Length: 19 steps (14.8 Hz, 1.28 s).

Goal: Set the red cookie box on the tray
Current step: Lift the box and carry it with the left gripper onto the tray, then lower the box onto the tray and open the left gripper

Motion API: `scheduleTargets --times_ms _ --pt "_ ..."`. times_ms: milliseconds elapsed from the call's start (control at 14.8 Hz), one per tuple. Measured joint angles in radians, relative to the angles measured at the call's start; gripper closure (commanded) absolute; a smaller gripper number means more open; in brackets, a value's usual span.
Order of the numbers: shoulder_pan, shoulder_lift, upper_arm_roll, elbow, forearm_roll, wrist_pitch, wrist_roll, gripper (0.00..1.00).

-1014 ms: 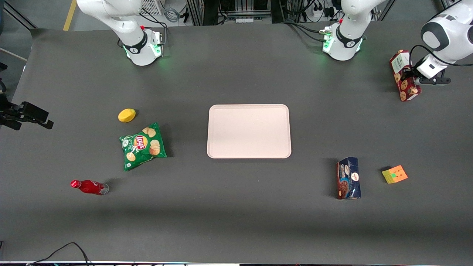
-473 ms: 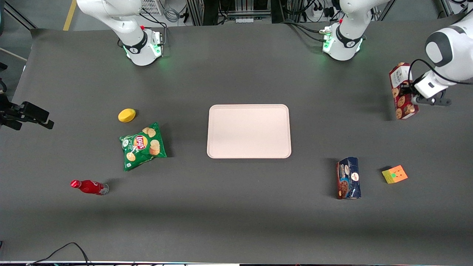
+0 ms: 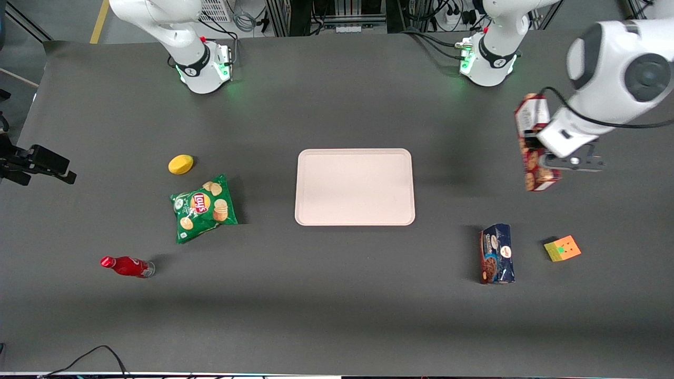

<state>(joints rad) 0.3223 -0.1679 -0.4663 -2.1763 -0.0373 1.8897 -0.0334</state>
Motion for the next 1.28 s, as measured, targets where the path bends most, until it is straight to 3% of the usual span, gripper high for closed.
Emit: scheduleTargets --times_ms 270,473,878,1081,1284 --pt "-0.020 0.100 -0.253 0.123 -0.054 0.028 -0.400 1.00" --pt "-0.081 0.245 -0.307 0.160 -0.033 0.155 -0.551 1.00" --pt "-0.232 0.568 -0.262 0.204 0.267 0.316 -0.799 1.00" --pt "-0.328 0.682 -0.204 0.262 0.369 0.337 -0.881 1.00" --pt "-0.355 0.743 -0.172 0.283 0.461 0.364 -0.892 1.00"
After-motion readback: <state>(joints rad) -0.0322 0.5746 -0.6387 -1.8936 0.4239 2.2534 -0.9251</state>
